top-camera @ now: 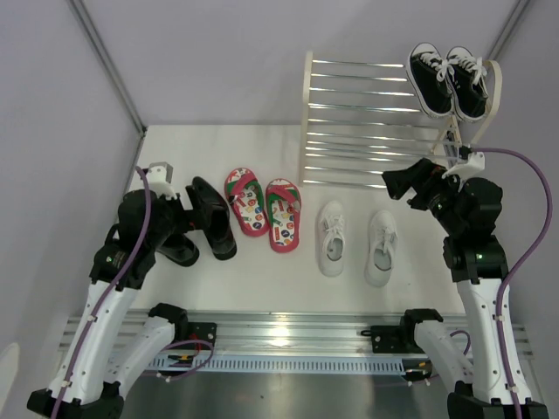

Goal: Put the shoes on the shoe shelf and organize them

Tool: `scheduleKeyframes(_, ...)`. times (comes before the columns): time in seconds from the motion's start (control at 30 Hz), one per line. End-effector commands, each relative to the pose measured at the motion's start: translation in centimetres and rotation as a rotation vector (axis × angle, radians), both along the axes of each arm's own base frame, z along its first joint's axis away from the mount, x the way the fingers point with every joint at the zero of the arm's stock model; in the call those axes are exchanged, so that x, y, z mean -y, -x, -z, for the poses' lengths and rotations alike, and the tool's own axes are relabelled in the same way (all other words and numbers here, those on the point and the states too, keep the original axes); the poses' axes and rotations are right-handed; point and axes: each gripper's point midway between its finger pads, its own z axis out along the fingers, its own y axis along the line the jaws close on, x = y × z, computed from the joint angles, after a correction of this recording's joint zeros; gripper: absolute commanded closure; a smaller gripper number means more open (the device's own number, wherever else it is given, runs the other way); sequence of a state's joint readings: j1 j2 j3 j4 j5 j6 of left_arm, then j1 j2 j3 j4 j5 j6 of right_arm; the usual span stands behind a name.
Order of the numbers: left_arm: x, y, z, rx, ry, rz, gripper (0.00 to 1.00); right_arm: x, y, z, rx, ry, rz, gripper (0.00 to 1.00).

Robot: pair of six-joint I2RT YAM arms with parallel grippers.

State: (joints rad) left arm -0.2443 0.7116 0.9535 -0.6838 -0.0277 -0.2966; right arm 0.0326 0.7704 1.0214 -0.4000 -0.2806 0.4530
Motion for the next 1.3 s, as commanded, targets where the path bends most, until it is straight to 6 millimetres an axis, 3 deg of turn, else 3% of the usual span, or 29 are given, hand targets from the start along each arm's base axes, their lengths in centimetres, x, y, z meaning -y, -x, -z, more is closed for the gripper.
scheduleKeyframes(0.0,-0.3,0.1,-2.1,0.044,0.017,-0.029,0.01,-0.8,0.5,0.2,-0.008,0.002,-0.045,0.01)
scheduleKeyframes(0.2,0.5,0.5,-2.5,0.049,0.042,0.016,0.01,0.7,0.1,5.6,-0.177,0.017,0.097,0.01)
scheduleKeyframes(0.3,1.7,0.9,-2.8,0.048,0.065,0.085,0.01,0.2,-0.1,7.9,-0.270,-0.054,0.111,0.01)
scheduleKeyframes(0.4,3.7,1.9,-3.3,0.060,0.093,0.221,0.01,0.8,0.0,11.4,-0.409,-0.102,0.206,0.01)
scheduleKeyframes(0.47,4.9,2.6,-3.6,0.066,0.114,0.293,0.01,2.1,1.3,14.4,-0.552,-0.086,0.305,0.01)
scheduleKeyframes(0.57,6.1,3.2,-3.2,0.041,0.123,0.348,0.01,4.9,3.7,16.9,-0.686,-0.055,0.500,0.01)
scheduleKeyframes(0.77,8.5,3.4,-2.4,0.010,0.127,0.425,0.01,5.5,6.7,18.5,-0.736,-0.076,0.554,0.01)
scheduleKeyframes(0.9,9.9,3.2,-2.1,-0.007,0.143,0.455,0.01,6.1,8.4,22.0,-0.844,-0.052,0.617,0.01)
scheduleKeyframes(1.13,11.3,3.3,-1.7,-0.015,0.146,0.504,0.01,3.7,8.5,26.1,-0.906,-0.111,0.504,0.09)
scheduleKeyframes(1.27,11.6,3.3,-1.3,-0.030,0.129,0.507,0.01,3.4,8.6,26.9,-0.939,-0.068,0.491,0.13)
